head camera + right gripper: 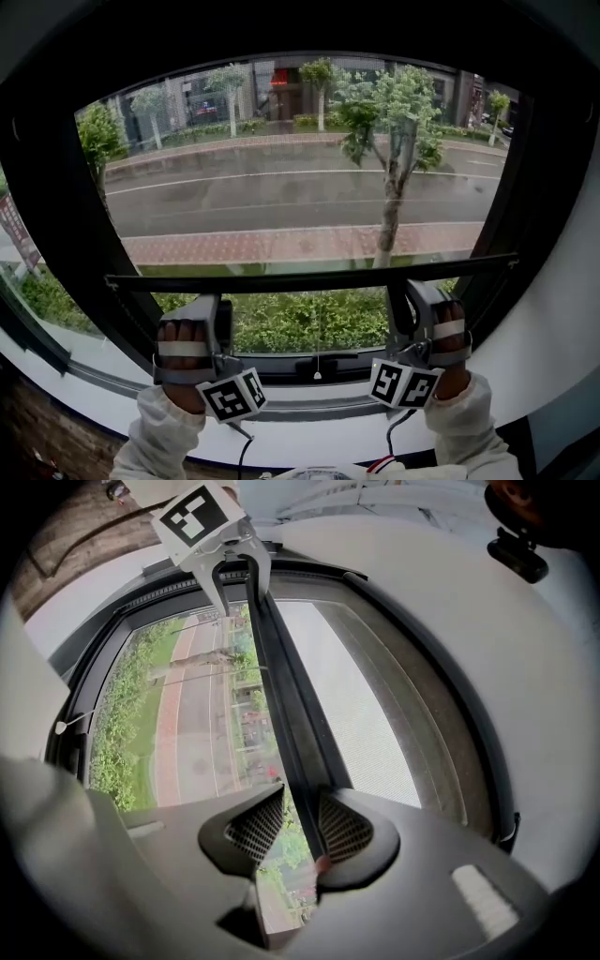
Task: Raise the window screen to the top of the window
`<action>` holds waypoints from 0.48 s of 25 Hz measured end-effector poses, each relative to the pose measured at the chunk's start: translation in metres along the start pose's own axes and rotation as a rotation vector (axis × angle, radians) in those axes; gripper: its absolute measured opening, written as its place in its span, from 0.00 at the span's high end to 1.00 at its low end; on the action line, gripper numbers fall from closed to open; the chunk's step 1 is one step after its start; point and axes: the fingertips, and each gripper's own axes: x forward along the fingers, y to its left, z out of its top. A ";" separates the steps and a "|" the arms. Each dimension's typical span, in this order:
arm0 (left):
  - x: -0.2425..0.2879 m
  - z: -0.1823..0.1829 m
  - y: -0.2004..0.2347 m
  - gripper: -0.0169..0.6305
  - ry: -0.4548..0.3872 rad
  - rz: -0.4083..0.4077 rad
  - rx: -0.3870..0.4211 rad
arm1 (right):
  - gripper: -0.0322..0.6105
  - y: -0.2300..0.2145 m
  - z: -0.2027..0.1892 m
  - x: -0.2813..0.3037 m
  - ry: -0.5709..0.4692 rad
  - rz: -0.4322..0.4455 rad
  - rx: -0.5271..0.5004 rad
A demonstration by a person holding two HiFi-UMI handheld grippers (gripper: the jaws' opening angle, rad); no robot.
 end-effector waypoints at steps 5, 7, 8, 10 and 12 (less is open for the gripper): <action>0.000 0.001 0.000 0.66 -0.001 0.019 -0.005 | 0.77 0.000 -0.001 0.000 -0.006 -0.023 0.003; 0.001 0.001 0.000 0.66 -0.001 0.027 -0.007 | 0.77 0.000 -0.001 0.001 -0.007 -0.032 0.004; 0.002 0.001 0.000 0.66 -0.001 0.029 -0.007 | 0.77 0.000 -0.001 0.001 -0.007 -0.035 0.003; 0.002 0.001 -0.001 0.66 -0.001 0.031 -0.008 | 0.77 0.001 -0.001 0.001 -0.008 -0.039 0.002; 0.002 0.000 -0.001 0.66 -0.003 0.040 -0.010 | 0.78 0.002 -0.001 0.001 -0.011 -0.049 0.003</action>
